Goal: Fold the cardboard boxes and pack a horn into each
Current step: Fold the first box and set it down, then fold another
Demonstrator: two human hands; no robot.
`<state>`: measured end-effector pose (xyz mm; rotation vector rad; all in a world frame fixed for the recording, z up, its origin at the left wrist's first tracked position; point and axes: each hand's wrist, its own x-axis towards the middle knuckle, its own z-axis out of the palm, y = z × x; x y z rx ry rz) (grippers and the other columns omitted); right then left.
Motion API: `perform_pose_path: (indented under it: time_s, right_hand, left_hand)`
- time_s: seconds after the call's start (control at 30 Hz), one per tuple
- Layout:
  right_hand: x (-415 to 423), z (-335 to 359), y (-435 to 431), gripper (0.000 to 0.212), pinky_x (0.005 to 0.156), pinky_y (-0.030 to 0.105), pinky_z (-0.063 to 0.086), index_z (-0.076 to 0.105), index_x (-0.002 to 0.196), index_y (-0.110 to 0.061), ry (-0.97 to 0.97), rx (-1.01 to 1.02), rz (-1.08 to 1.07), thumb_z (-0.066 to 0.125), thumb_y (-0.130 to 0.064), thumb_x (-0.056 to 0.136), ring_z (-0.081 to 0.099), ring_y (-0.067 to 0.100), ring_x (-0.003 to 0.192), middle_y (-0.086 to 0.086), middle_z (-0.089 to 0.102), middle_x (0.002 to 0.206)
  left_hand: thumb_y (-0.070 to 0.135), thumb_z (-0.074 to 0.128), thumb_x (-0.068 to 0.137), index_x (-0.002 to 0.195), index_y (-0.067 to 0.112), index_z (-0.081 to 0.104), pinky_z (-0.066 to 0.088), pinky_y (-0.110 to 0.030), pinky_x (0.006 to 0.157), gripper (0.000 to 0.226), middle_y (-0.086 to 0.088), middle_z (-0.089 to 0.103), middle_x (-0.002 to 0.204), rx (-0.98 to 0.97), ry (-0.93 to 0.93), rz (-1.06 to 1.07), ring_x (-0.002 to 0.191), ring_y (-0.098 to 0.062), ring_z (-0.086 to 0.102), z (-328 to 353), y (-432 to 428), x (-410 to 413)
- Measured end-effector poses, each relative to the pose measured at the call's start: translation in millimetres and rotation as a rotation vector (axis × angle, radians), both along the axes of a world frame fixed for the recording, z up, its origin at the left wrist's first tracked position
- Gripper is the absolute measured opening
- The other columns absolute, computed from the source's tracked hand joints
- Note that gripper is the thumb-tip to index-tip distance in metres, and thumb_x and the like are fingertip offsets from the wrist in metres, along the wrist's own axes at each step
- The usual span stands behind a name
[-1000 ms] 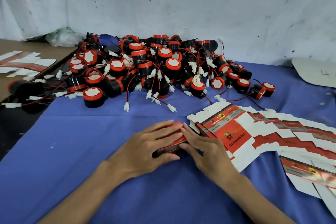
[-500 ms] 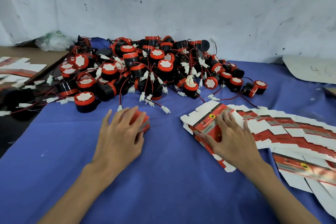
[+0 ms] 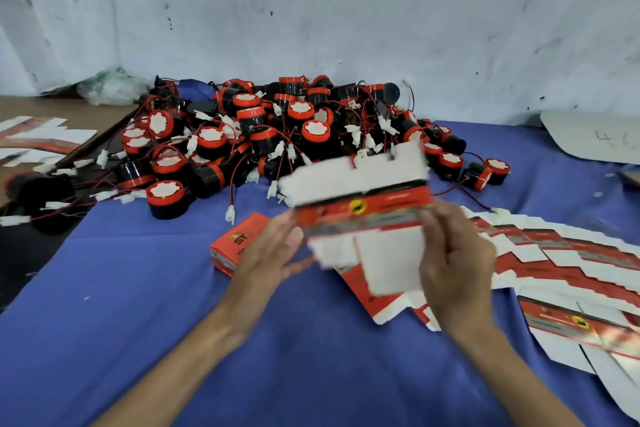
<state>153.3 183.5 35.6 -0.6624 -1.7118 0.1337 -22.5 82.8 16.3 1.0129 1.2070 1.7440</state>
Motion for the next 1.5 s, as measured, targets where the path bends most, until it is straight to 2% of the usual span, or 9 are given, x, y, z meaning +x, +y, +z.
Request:
perform_pose_path:
  time_s: [0.17,0.53,0.63,0.8,0.93,1.07,1.27,1.4,1.5]
  right_hand:
    - [-8,-16,-1,0.015,0.065,0.005,0.041,0.069,0.089,-0.024,-0.224,-0.585,0.297,0.059,-0.014,0.092,0.06,-0.01,0.076,-0.023,0.065,0.083]
    - [-13,-26,-18,0.031,0.042,0.038,0.052,0.073,0.101,-0.01,-0.575,-0.04,-0.016,0.06,-0.001,0.074,0.064,0.028,0.056,0.008,0.066,0.074]
    - [-15,-26,-21,0.029,0.061,0.041,0.056,0.07,0.107,-0.011,-0.553,-0.144,-0.011,0.055,-0.001,0.085,0.069,0.027,0.073,0.009,0.071,0.088]
    - [-15,-19,-22,0.033,0.068,0.0,0.039,0.058,0.105,-0.028,-0.379,-0.502,0.148,0.034,-0.006,0.1,0.061,-0.008,0.076,-0.015,0.063,0.089]
    - [-16,-13,-24,0.036,0.061,-0.001,0.039,0.057,0.098,-0.023,-0.224,-0.624,0.266,0.03,-0.001,0.1,0.057,-0.021,0.077,-0.016,0.061,0.083]
    - [-16,-15,-25,0.04,0.062,-0.001,0.039,0.058,0.091,-0.026,-0.171,-0.636,0.288,0.03,0.002,0.1,0.058,-0.018,0.078,-0.016,0.062,0.084]
    - [-12,-15,-22,0.03,0.061,0.01,0.039,0.055,0.102,-0.04,-0.279,-0.502,0.241,0.034,-0.019,0.102,0.058,-0.007,0.075,-0.025,0.06,0.083]
    - [-7,-7,-30,0.048,0.085,0.022,0.042,0.04,0.141,-0.034,-0.559,-0.176,0.329,0.023,-0.051,0.1,0.053,0.003,0.103,-0.011,0.059,0.116]
    - [-8,-4,-34,0.048,0.098,0.032,0.04,0.041,0.135,-0.034,-0.67,-0.032,0.332,0.029,-0.058,0.095,0.045,0.007,0.12,-0.005,0.053,0.133]
  left_hand:
    - [0.044,0.072,0.064,0.087,0.021,0.077,0.059,-0.031,0.067,0.033,-0.01,0.074,0.098,-0.172,-0.266,-0.047,0.08,-0.02,0.072,5,-4,-11]
    - [0.049,0.088,0.045,0.083,0.022,0.078,0.058,-0.027,0.065,0.047,-0.003,0.076,0.085,-0.378,-0.212,-0.503,0.076,-0.016,0.073,6,-15,-5]
    - [0.036,0.097,0.029,0.089,0.015,0.071,0.059,-0.031,0.06,0.069,-0.009,0.075,0.083,-0.436,-0.391,-0.5,0.073,-0.023,0.073,-1,-17,-6]
    - [0.035,0.061,0.09,0.117,0.027,0.069,0.049,-0.027,0.097,0.029,0.003,0.069,0.116,-0.302,-0.461,-0.776,0.11,-0.013,0.064,3,-26,-10]
    - [0.019,0.086,0.06,0.091,0.006,0.078,0.059,-0.032,0.072,0.034,-0.012,0.074,0.085,-0.443,-0.625,-0.726,0.078,-0.021,0.073,0,-21,-5]
    - [0.004,0.042,0.097,0.091,-0.003,0.058,0.046,-0.039,0.085,0.019,-0.017,0.066,0.074,-0.504,-0.245,-0.448,0.07,-0.013,0.064,-21,-28,-6]
    - [0.028,0.069,0.085,0.072,0.052,0.073,0.05,-0.01,0.061,0.028,0.026,0.07,0.075,-0.336,0.027,-0.617,0.073,0.008,0.067,13,-21,16]
    - [0.042,0.089,0.05,0.05,0.023,0.068,0.044,-0.009,0.063,0.028,0.023,0.064,0.057,-0.185,0.305,-0.262,0.06,0.013,0.06,13,-4,3]
    - [0.0,0.072,0.08,0.075,0.027,0.076,0.05,-0.02,0.066,0.028,0.007,0.07,0.068,-0.223,0.44,-0.235,0.071,0.0,0.064,9,-9,-13]
